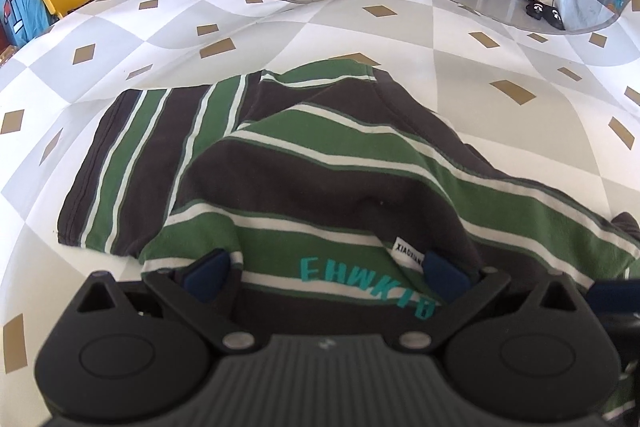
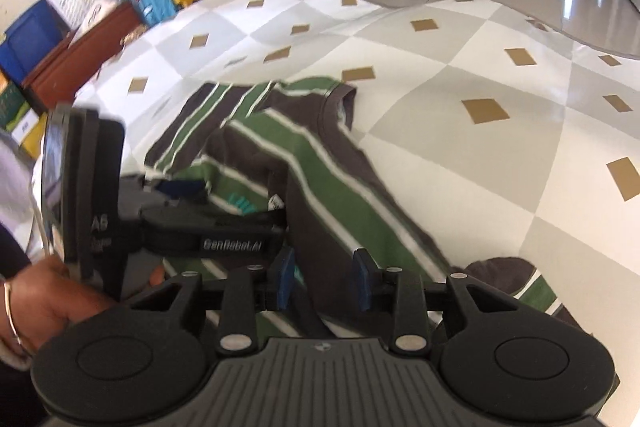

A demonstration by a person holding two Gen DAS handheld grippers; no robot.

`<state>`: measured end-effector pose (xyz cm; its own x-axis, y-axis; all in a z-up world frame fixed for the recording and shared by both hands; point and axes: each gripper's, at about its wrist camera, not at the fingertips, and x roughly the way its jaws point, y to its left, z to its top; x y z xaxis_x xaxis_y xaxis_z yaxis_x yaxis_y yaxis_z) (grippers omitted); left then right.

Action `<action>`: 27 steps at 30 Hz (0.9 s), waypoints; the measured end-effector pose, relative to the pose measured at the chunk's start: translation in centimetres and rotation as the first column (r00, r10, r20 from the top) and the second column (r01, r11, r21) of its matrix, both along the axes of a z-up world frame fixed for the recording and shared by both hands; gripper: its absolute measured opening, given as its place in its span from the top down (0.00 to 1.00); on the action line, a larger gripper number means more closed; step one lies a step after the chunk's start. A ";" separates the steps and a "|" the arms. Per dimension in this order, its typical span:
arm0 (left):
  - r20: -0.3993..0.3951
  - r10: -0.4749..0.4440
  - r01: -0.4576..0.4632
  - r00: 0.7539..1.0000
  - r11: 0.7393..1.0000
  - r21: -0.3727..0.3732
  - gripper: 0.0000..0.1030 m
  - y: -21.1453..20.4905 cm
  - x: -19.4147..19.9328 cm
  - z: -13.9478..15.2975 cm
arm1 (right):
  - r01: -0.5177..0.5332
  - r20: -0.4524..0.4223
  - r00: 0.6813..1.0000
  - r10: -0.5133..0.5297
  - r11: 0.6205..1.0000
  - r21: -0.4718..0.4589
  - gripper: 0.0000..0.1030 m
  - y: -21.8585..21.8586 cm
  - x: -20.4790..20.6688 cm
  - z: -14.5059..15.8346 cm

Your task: Fold clothes

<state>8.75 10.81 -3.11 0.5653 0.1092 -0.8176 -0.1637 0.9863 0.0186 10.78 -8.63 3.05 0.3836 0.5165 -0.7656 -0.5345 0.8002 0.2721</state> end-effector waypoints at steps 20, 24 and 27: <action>-0.034 -0.005 0.004 0.999 1.000 -0.020 0.00 0.5 -0.1 0.1 | 0.187 -0.153 0.973 -0.171 0.977 0.099 0.73 -1.4 4.2 -4.4; -0.032 0.033 -0.035 0.999 0.998 -0.051 0.00 1.2 -0.1 0.5 | 0.135 -0.079 0.988 -0.131 0.989 0.060 0.88 -0.4 3.4 -3.8; 0.000 0.090 -0.090 0.996 0.989 -0.115 0.00 2.3 -0.2 1.6 | 0.057 0.052 0.997 -0.056 0.998 -0.012 0.89 0.9 1.9 -2.6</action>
